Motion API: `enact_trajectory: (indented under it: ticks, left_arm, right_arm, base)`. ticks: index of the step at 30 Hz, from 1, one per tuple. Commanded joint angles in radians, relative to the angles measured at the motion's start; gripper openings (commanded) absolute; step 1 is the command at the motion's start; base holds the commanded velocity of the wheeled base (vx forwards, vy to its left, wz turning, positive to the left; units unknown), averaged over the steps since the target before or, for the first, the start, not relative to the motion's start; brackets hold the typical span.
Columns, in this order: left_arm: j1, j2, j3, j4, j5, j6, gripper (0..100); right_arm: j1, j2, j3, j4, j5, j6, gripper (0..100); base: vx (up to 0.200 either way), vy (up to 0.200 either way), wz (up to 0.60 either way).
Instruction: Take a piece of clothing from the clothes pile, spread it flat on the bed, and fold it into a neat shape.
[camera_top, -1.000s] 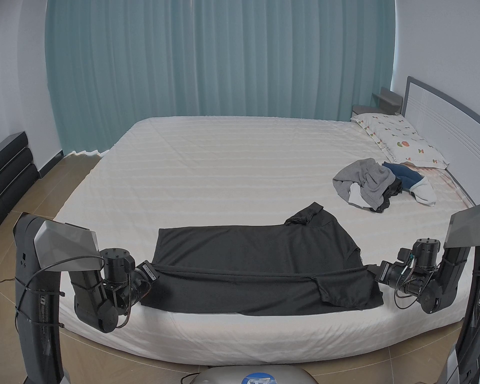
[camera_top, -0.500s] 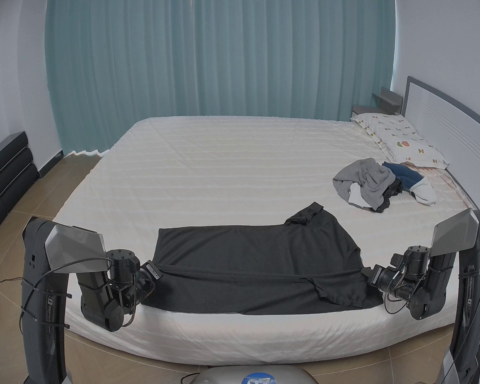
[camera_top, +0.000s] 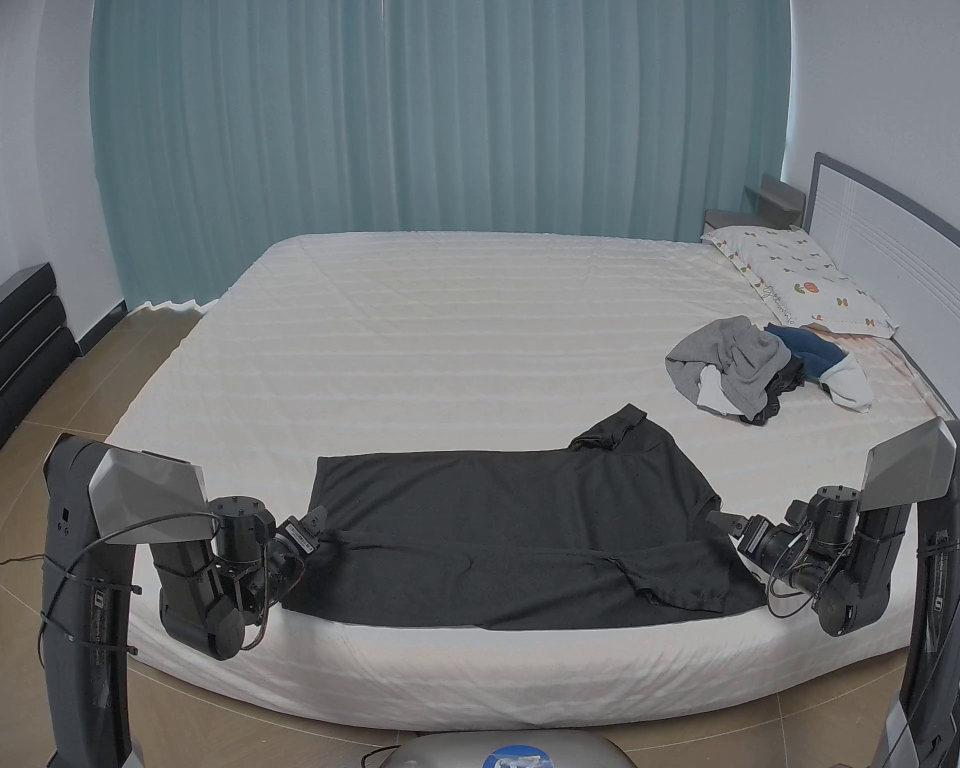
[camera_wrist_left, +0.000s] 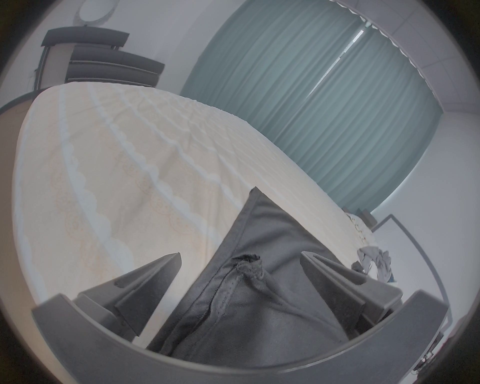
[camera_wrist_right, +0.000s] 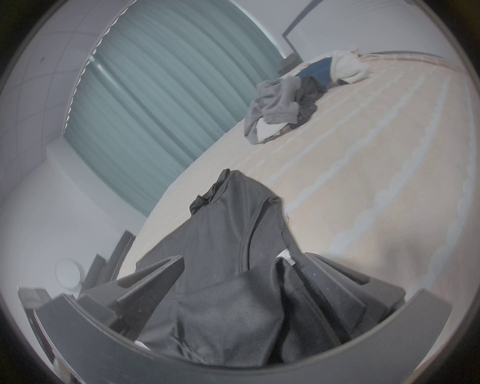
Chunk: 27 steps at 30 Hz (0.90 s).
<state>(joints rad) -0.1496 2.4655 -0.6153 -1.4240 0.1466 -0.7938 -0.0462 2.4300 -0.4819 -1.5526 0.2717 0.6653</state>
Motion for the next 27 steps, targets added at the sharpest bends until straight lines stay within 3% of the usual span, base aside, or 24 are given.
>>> enact_trajectory:
  ticks: [1,4,7,9,22,27]
  left_arm:
    - [0.027,-0.080,0.049,-0.003,-0.004,-0.022,100]
    - [0.025,-0.129,0.103,-0.019,-0.015,-0.025,100]
    - [0.028,-0.146,0.120,-0.029,-0.015,-0.048,100]
    - [0.028,-0.148,0.131,-0.030,-0.018,-0.070,100]
    - [0.016,-0.138,0.140,-0.032,-0.039,-0.070,100]
    - [0.008,-0.138,0.131,-0.033,-0.041,-0.071,100]
  right_arm:
    - [-0.034,-0.063,0.003,-0.009,-0.008,0.115,100]
    - [-0.037,-0.088,0.013,-0.003,0.001,0.218,100]
    - [-0.026,-0.106,0.026,-0.004,0.006,0.264,100]
    - [-0.024,-0.117,0.034,-0.004,0.007,0.278,100]
    - [-0.008,-0.106,0.051,-0.009,0.011,0.310,100]
    - [-0.001,-0.098,0.052,-0.009,0.011,0.310,100]
  base:
    - [0.000,0.000,0.00]
    - [0.000,0.000,0.00]
    - [0.000,0.000,0.00]
    - [0.000,0.000,0.00]
    - [0.200,0.000,0.00]
    - [0.000,0.000,0.00]
